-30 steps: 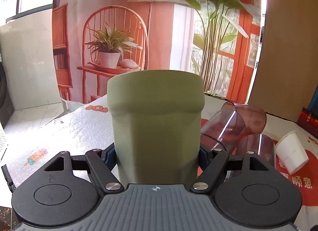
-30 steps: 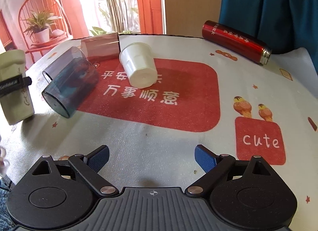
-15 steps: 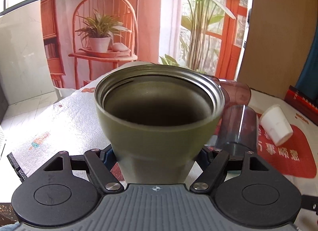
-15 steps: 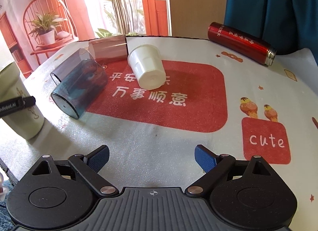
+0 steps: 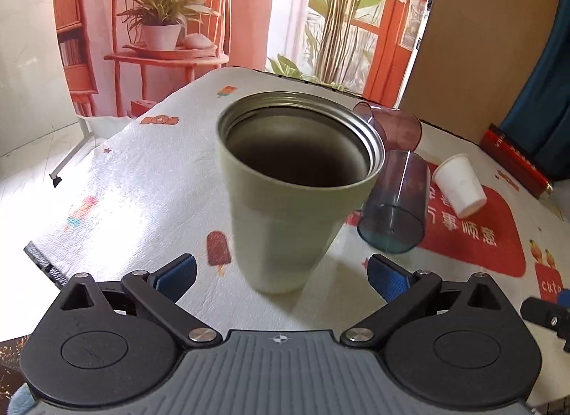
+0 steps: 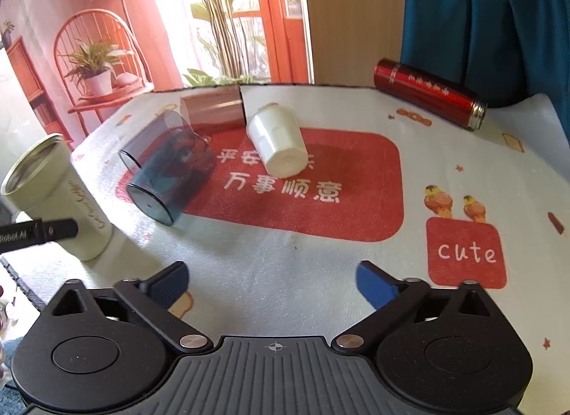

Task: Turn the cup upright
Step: 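Lower the upright tumbler onto the table with the left gripper, then open the left gripper and pull it back from the tumbler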

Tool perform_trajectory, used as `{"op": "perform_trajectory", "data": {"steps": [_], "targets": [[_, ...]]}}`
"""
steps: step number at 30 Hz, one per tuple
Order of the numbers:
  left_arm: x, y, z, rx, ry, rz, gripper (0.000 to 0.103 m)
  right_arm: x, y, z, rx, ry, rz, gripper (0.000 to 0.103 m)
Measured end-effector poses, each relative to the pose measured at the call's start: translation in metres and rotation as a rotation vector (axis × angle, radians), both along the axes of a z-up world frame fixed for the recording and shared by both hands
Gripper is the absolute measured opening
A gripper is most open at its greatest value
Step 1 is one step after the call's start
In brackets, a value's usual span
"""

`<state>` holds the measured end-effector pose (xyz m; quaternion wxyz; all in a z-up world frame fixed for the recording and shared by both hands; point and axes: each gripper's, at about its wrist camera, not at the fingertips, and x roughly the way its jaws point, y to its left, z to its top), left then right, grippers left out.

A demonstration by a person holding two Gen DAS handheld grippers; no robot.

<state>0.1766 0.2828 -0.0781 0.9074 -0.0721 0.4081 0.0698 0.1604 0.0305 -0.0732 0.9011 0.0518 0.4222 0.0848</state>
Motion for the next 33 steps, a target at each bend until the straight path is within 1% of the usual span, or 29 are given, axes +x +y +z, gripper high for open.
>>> {"op": "perform_trajectory", "data": {"steps": [6, 10, 14, 16, 19, 24, 29, 33], "targets": [[-0.025, 0.009, 0.025, -0.017, 0.012, 0.009, 0.103, -0.017, 0.003, 0.025, -0.005, -0.014, 0.000, 0.103], [-0.044, 0.010, 0.044, 0.007, 0.025, -0.011, 0.103, -0.032, 0.006, 0.041, 0.000, -0.019, -0.008, 0.103], [-0.064, 0.007, 0.061, 0.050, 0.040, -0.052, 0.103, -0.052, 0.006, 0.056, 0.021, -0.015, -0.024, 0.103], [-0.075, 0.006, 0.070, 0.069, 0.052, -0.054, 0.103, -0.063, 0.008, 0.062, 0.019, -0.016, -0.029, 0.103], [-0.093, 0.008, 0.080, 0.049, 0.048, -0.057, 0.103, -0.080, 0.014, 0.070, 0.020, -0.021, -0.032, 0.103], [-0.116, 0.004, 0.088, 0.089, 0.047, -0.032, 0.103, -0.104, 0.022, 0.079, -0.015, -0.071, -0.037, 0.103], [-0.134, -0.010, 0.088, 0.089, 0.050, -0.033, 0.103, -0.119, 0.023, 0.085, -0.064, -0.111, -0.041, 0.103], [-0.147, -0.022, 0.089, 0.108, 0.042, -0.043, 0.103, -0.130, 0.021, 0.084, -0.104, -0.133, -0.039, 0.103]]}}
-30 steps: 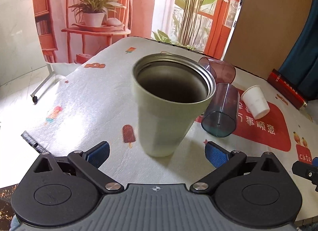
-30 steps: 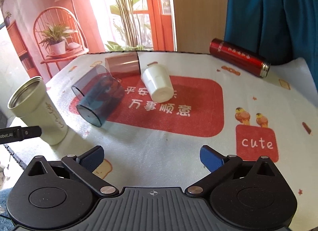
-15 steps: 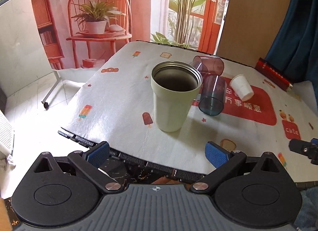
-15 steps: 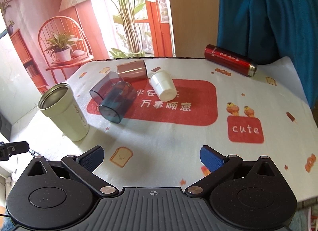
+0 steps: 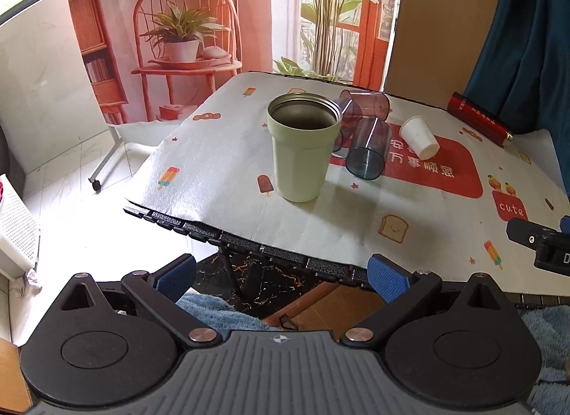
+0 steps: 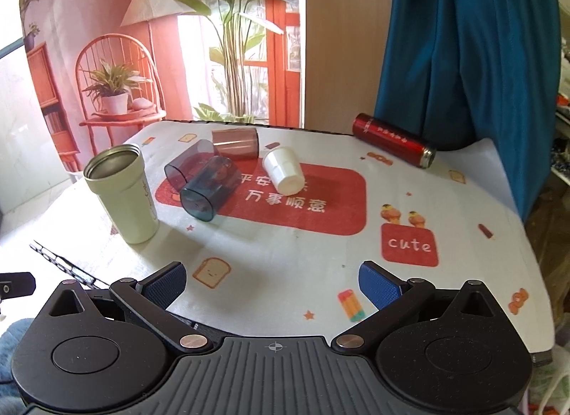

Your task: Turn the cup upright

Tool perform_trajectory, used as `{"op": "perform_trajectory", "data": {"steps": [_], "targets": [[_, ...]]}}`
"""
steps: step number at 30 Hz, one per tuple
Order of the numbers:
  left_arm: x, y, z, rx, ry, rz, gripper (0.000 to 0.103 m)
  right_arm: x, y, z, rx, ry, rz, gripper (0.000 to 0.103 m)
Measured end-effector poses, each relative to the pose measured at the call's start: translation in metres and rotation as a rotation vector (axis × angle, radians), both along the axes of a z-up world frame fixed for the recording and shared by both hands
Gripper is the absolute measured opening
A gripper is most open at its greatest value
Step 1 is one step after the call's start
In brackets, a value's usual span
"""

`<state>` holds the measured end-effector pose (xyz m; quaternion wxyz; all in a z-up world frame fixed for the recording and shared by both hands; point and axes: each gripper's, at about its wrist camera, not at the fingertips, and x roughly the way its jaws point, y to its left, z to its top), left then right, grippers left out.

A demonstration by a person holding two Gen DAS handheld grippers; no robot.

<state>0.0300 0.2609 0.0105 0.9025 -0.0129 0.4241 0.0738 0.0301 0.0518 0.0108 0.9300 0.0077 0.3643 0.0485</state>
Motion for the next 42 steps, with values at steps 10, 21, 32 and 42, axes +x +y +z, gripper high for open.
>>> {"op": "perform_trajectory", "data": {"steps": [10, 21, 32, 42], "targets": [[-0.013, -0.016, 0.009, 0.054, -0.054, -0.008, 0.103, -0.009, -0.015, -0.009, -0.011, 0.003, -0.030, 0.103], [-0.011, -0.012, 0.006, 0.073, -0.059, 0.021, 0.103, -0.003, -0.018, -0.015, -0.012, 0.016, -0.030, 0.103], [-0.014, -0.011, 0.007, 0.076, -0.067, 0.032, 0.103, -0.003, -0.019, -0.015, -0.008, 0.012, -0.033, 0.103], [-0.014, -0.010, 0.008, 0.076, -0.070, 0.038, 0.103, -0.004, -0.020, -0.014, -0.008, 0.012, -0.034, 0.103]]}}
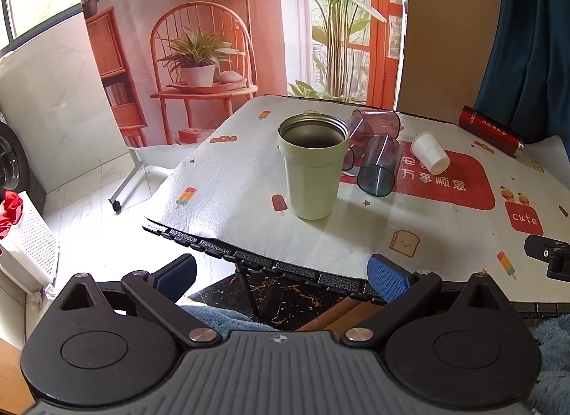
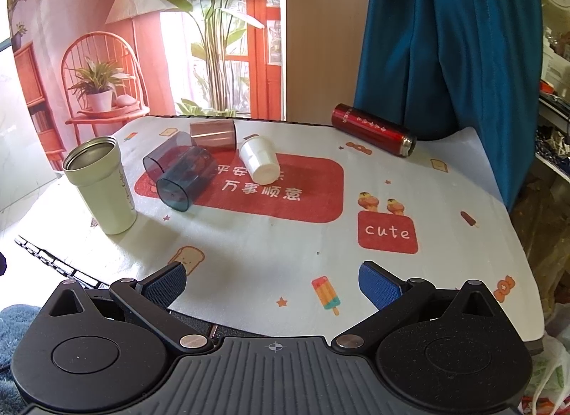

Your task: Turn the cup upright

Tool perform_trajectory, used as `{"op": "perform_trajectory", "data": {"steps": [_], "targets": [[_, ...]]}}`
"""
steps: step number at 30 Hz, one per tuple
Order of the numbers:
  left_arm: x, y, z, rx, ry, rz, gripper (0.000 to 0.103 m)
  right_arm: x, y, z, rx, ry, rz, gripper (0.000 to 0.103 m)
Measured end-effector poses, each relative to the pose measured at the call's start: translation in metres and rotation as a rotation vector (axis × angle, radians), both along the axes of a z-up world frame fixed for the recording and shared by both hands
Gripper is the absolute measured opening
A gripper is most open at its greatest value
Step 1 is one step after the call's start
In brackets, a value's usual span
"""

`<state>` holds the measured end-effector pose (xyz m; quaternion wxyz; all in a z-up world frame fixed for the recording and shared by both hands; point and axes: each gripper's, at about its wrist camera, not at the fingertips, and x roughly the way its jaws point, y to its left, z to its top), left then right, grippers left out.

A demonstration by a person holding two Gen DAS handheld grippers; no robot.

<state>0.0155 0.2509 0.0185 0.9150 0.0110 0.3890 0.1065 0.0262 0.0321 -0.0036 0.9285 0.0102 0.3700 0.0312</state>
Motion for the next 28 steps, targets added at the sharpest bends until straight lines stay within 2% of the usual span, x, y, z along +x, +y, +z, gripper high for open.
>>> {"op": "perform_trajectory", "data": {"steps": [28], "targets": [[-0.0023, 0.0007, 0.0004, -0.005, -0.001, -0.003, 0.103, -0.0003, -0.0004, 0.0000, 0.000, 0.000, 0.000, 0.103]]}}
